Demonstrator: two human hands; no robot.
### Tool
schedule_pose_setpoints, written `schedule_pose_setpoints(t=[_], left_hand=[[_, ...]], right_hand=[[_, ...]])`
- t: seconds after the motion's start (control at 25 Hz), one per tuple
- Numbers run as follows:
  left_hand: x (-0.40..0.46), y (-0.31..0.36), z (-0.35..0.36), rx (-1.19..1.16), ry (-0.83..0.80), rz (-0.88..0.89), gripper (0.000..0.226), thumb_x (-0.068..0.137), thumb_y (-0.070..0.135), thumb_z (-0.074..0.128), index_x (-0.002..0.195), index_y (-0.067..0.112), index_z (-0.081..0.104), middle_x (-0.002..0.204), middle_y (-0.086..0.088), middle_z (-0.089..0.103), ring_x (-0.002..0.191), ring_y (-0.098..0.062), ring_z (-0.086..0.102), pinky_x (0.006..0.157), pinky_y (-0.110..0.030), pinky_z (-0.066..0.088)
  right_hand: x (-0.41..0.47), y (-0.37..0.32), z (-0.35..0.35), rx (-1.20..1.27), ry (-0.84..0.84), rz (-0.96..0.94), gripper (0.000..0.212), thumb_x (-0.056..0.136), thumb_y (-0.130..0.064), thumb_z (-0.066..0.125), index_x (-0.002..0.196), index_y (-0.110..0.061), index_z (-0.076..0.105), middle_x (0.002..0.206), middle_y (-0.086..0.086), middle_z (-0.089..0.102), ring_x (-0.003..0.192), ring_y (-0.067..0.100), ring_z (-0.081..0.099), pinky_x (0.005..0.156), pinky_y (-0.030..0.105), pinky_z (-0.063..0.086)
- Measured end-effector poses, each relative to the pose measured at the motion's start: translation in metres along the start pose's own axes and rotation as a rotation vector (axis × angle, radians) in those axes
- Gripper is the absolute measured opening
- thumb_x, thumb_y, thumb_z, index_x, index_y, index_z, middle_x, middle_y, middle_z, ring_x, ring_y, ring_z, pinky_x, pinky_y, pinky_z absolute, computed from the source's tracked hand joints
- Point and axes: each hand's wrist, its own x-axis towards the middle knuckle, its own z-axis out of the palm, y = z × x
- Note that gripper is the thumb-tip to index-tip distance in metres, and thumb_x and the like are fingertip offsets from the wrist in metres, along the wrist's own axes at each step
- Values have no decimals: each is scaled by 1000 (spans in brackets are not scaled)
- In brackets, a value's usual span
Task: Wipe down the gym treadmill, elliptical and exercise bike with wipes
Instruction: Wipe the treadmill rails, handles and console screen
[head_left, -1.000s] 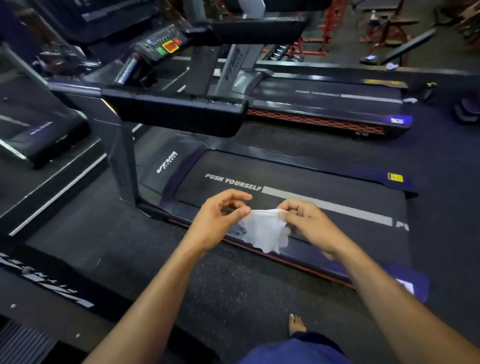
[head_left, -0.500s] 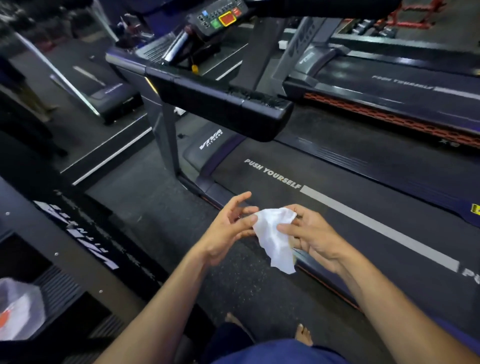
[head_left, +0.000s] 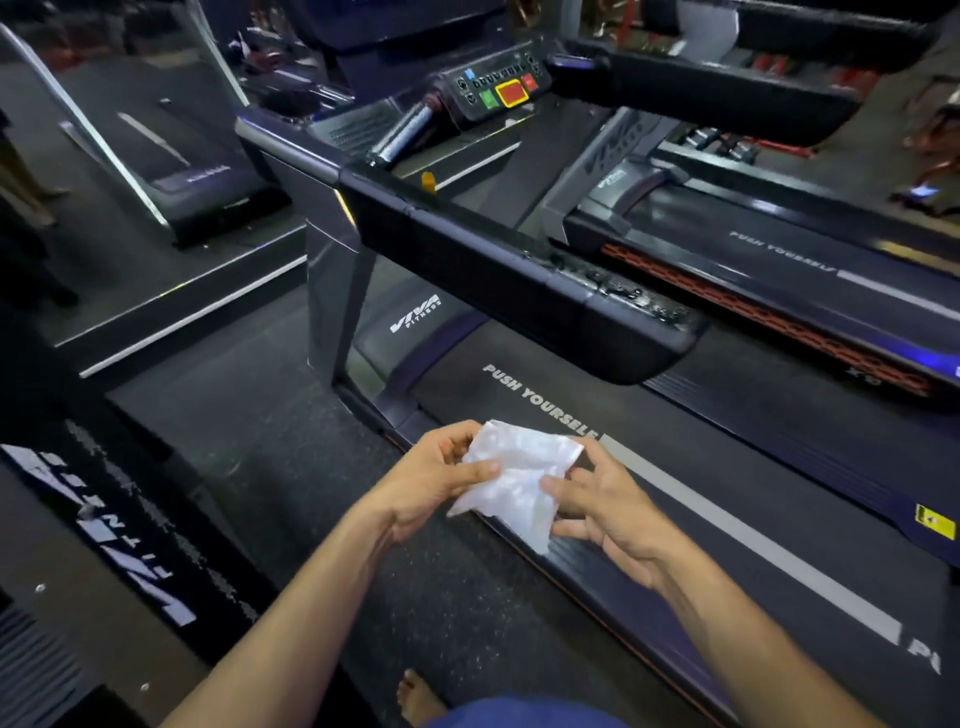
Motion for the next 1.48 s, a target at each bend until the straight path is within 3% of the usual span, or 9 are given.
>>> schedule_pose_setpoints(t=[0.16, 0.4, 0.56, 0.72, 0.8, 1.04, 1.16, 1.32, 1.48], left_hand=[[15, 20, -53, 73, 47, 69, 13, 92, 2, 70, 104, 6, 66, 98, -8, 69, 84, -22, 64, 65, -33, 50], [35, 66, -109, 84, 53, 276, 20, 88, -11, 68, 92, 8, 70, 101, -9, 72, 82, -18, 69, 70, -28, 56], [57, 91, -137, 243, 65, 412, 44, 86, -22, 59, 73, 18, 75, 107, -4, 71, 95, -23, 68, 77, -44, 56], [73, 130, -174, 437, 78, 508, 37, 83, -15, 51, 76, 12, 76, 110, -3, 70, 105, -21, 66, 80, -26, 49], [83, 153, -198, 505, 60, 542, 42, 84, -23, 51, 81, 11, 76, 110, -3, 71, 105, -25, 66, 85, -29, 49], [135, 191, -246, 320, 12, 486, 64, 82, -31, 42, 82, 24, 75, 105, -6, 72, 103, -27, 65, 86, -42, 48], [162, 205, -260, 252, -111, 449, 51, 81, -21, 49, 79, 22, 75, 103, -4, 72, 97, -20, 66, 78, -31, 51], [191, 231, -294, 361, -328, 401, 29, 91, -17, 61, 100, 9, 72, 110, -10, 73, 95, -19, 69, 79, -28, 56], [213, 266, -348, 583, -485, 494, 44, 91, -18, 56, 123, 11, 65, 118, -3, 71, 110, -19, 69, 92, -50, 58]], right_hand=[[39, -22, 47, -62, 74, -108, 68, 79, 16, 71, 135, -16, 49, 110, 19, 73, 103, 37, 71, 86, 48, 58], [77, -59, 93, -337, 279, -452, 58, 84, 21, 57, 118, -26, 66, 77, 0, 77, 77, 12, 71, 75, 27, 56], [112, -78, 104, -377, 320, -559, 58, 85, 22, 48, 101, -29, 73, 84, -2, 78, 90, 13, 73, 82, 31, 55], [155, -103, 118, -491, 305, -812, 61, 73, 27, 39, 84, -18, 78, 96, -7, 75, 96, 13, 70, 81, 21, 50], [178, -119, 132, -524, 281, -908, 54, 73, 21, 37, 81, -14, 78, 108, -6, 72, 104, 14, 67, 81, 15, 45], [217, -162, 160, -277, 130, -582, 35, 84, -24, 61, 119, -26, 60, 122, -6, 68, 99, 21, 69, 81, 34, 55], [231, -175, 172, -424, 205, -364, 45, 77, -56, 73, 117, -39, 61, 110, -6, 73, 88, 23, 73, 85, 44, 57], [255, -183, 209, -355, 438, -374, 12, 86, -14, 78, 95, -21, 73, 83, 6, 75, 65, 26, 71, 67, 41, 57], [268, -185, 252, -131, 734, -430, 13, 85, 3, 73, 83, -8, 67, 77, 9, 73, 57, 29, 70, 54, 37, 56]])
